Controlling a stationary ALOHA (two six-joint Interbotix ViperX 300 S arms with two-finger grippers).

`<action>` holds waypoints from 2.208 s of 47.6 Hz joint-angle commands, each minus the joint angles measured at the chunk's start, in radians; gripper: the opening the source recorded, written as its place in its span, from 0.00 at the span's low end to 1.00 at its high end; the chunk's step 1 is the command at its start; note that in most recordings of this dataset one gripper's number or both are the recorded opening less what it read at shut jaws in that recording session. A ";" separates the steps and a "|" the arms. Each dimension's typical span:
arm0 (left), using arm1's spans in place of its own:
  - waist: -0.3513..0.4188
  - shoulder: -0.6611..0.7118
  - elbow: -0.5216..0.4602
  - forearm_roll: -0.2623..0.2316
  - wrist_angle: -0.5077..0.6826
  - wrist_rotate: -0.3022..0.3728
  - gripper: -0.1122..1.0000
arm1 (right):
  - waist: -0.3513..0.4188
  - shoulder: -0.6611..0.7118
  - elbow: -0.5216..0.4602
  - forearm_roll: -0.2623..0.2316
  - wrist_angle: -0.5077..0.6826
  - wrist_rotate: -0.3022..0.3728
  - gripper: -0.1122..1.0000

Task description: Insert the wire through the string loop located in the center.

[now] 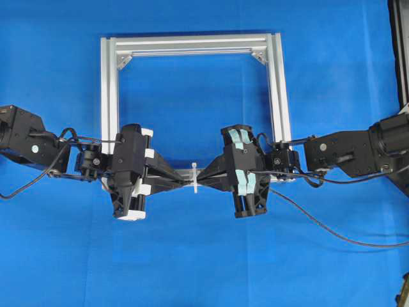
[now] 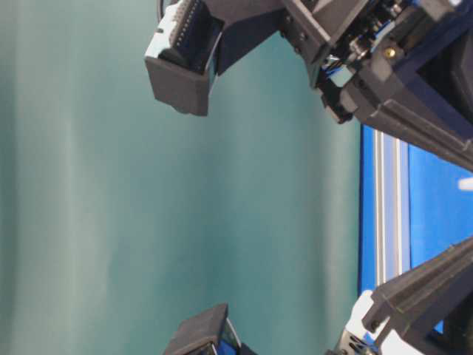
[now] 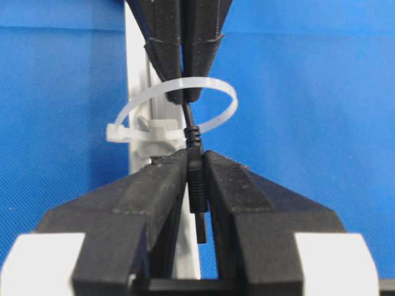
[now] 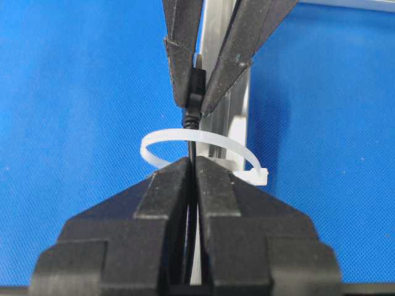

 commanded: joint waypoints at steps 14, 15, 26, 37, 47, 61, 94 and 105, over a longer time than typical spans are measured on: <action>-0.002 -0.018 -0.017 0.002 -0.005 -0.002 0.18 | -0.003 -0.011 -0.018 -0.002 -0.005 0.003 0.40; -0.002 -0.018 -0.017 0.002 -0.005 -0.002 0.18 | -0.003 -0.011 -0.017 -0.002 -0.005 0.003 0.48; -0.002 -0.020 -0.014 0.002 -0.003 0.002 0.18 | 0.000 -0.011 -0.017 0.000 -0.002 0.003 0.94; -0.002 -0.021 -0.014 0.003 -0.003 0.003 0.18 | -0.002 -0.011 -0.017 -0.002 -0.002 0.003 0.90; -0.002 -0.040 0.005 0.003 0.009 0.003 0.18 | 0.000 -0.011 -0.015 0.000 0.000 0.003 0.90; -0.002 -0.138 0.104 0.002 0.009 -0.003 0.18 | 0.005 -0.014 -0.009 -0.002 0.006 0.003 0.90; -0.040 -0.469 0.410 0.002 0.077 -0.084 0.18 | 0.026 -0.032 -0.018 0.002 0.061 0.005 0.90; -0.040 -0.543 0.459 0.005 0.101 -0.100 0.18 | 0.028 -0.035 -0.020 0.003 0.066 0.006 0.90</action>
